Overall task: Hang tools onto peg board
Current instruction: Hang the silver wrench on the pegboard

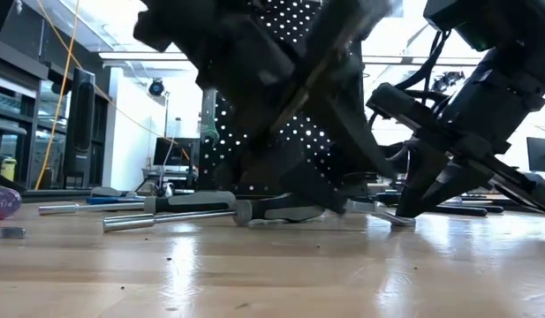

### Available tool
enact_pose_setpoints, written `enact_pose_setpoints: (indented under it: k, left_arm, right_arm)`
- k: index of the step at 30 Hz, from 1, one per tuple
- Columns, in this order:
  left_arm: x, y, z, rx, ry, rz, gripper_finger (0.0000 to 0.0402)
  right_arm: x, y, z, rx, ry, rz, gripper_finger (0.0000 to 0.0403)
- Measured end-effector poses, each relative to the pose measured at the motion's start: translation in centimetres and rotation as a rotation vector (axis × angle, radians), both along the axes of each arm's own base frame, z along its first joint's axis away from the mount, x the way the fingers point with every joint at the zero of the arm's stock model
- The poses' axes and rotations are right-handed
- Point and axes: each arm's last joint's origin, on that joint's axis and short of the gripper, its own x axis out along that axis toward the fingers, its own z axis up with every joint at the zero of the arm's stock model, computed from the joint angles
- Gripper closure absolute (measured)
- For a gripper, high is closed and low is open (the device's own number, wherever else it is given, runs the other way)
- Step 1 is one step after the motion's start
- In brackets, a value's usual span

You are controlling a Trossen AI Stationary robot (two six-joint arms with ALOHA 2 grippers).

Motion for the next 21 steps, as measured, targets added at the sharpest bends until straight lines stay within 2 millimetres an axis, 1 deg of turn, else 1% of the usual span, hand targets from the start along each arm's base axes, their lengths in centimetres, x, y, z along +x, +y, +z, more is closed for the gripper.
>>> enact_pose_setpoints:
  k: [2,4,8,12,15,17,18,19,21]
  left_arm:
    - [0.1,0.5,-0.7,-0.053,0.032,0.016,0.0184]
    - [0.7,0.9,-0.9,-0.131,0.016,0.021,0.0183]
    - [1.3,1.4,-1.9,-0.209,0.011,0.063,0.0182]
    - [1.9,2.0,-2.3,-0.288,0.0,0.112,0.0186]
    - [2.2,2.2,-2.2,-0.361,-0.002,0.071,0.02]
    - [2.1,2.2,-2.3,-0.366,0.011,0.069,0.0224]
    - [2.1,2.2,-2.3,-0.37,0.012,0.067,0.0243]
    - [2.1,2.2,-2.3,-0.377,0.011,0.061,0.0266]
    - [2.2,2.1,-2.2,-0.393,0.003,0.044,0.0327]
  right_arm:
    - [0.1,0.0,0.0,-0.006,-0.004,0.014,0.0403]
    - [0.1,0.0,0.0,-0.014,-0.007,0.02,0.0403]
    - [0.2,0.0,0.1,-0.02,-0.021,0.02,0.0403]
    - [0.3,0.0,0.1,-0.032,-0.025,0.038,0.0403]
    - [0.3,0.0,0.1,-0.03,-0.028,0.037,0.0403]
    - [0.3,0.1,0.2,-0.033,-0.037,0.032,0.0403]
    - [0.4,0.1,0.2,-0.034,-0.042,0.03,0.0403]
    - [0.4,0.1,0.2,-0.034,-0.047,0.029,0.0403]
    - [0.4,0.1,0.2,-0.042,-0.051,0.029,0.0403]
